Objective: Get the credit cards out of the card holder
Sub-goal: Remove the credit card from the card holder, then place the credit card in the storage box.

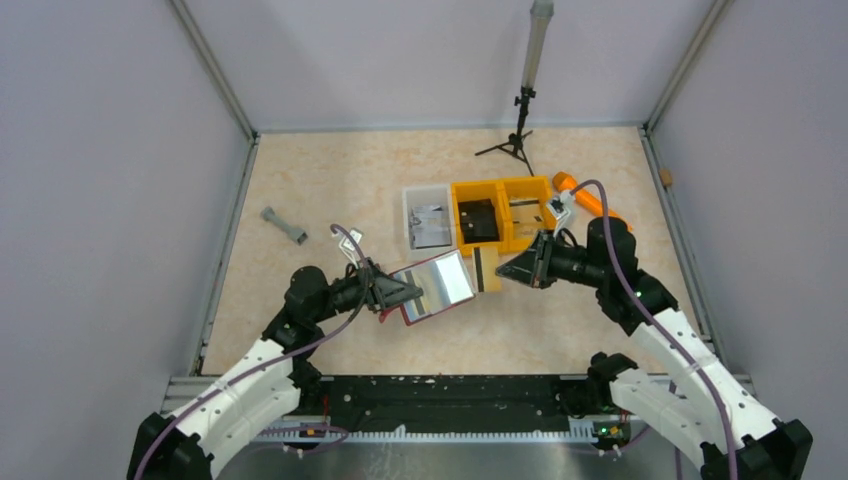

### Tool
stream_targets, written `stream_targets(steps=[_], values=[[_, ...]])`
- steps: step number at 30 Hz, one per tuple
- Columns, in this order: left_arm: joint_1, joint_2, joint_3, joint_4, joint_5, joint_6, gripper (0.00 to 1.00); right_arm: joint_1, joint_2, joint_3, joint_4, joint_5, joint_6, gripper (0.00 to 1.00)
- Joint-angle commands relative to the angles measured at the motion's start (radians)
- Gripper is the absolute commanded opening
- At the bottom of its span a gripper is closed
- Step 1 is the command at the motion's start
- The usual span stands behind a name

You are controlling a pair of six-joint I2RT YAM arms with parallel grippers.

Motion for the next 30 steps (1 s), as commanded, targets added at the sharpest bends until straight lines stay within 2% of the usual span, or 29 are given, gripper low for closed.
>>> stream_targets(steps=[1,4,9,13,17,21,26,30], values=[[0.028,-0.029,0.065,-0.264,-0.066,0.114,0.0,-0.009,0.004,0.047,-0.057,0.203,-0.052,0.0],[0.037,-0.022,0.079,-0.337,-0.117,0.149,0.0,-0.015,0.02,0.029,0.019,0.31,0.008,0.0],[0.043,-0.033,0.078,-0.37,-0.144,0.169,0.01,-0.026,0.046,-0.035,0.212,0.611,0.151,0.0],[0.045,-0.047,0.072,-0.359,-0.146,0.168,0.02,-0.027,0.062,-0.153,0.435,0.938,0.399,0.0],[0.046,-0.032,0.07,-0.358,-0.139,0.173,0.04,-0.027,0.172,-0.199,0.555,1.142,0.659,0.0],[0.046,0.009,0.064,-0.347,-0.118,0.178,0.04,-0.026,0.354,-0.151,0.632,1.2,0.748,0.0],[0.046,0.089,0.074,-0.366,-0.097,0.217,0.05,-0.027,0.506,-0.117,0.748,1.24,0.809,0.0],[0.047,0.184,0.146,-0.507,-0.121,0.299,0.07,-0.028,0.623,-0.075,0.818,1.245,0.832,0.0]])
